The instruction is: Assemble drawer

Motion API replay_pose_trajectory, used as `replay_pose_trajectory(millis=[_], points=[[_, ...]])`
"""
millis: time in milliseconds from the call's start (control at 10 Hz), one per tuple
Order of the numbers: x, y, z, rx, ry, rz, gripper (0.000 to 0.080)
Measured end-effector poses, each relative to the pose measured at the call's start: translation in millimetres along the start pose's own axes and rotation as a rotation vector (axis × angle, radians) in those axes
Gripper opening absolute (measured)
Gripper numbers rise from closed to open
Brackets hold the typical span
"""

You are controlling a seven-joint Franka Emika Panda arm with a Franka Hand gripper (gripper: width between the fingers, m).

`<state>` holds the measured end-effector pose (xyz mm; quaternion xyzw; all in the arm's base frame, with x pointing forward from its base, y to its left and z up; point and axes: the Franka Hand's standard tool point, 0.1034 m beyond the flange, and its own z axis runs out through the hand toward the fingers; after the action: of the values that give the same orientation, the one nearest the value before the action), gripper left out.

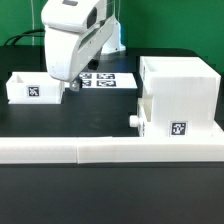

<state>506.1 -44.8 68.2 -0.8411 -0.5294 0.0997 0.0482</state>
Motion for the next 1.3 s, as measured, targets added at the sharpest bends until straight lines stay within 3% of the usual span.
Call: replay_pose_trajectory(millis=[100,300,400,600,1100,1300], points=[[-8.8,0.1,0.5,-0.020,0.008,0.099,0.0649],[-30.7,-20.4,-1.3,-0.075,0.039,0.315,0.0649],[-36.5,-30.0,-0.9,-0.080,0.046,0.423,0.0649],[-47.1,-41.4,-1.3,-0.077,0.050,0.611,0.0649],[-39.6,-44.3,1.4,-0.038,0.092,0.955,0.0649],[-62.9,-54.6,23.1,-0.069,0.125,0.978,0.0649]])
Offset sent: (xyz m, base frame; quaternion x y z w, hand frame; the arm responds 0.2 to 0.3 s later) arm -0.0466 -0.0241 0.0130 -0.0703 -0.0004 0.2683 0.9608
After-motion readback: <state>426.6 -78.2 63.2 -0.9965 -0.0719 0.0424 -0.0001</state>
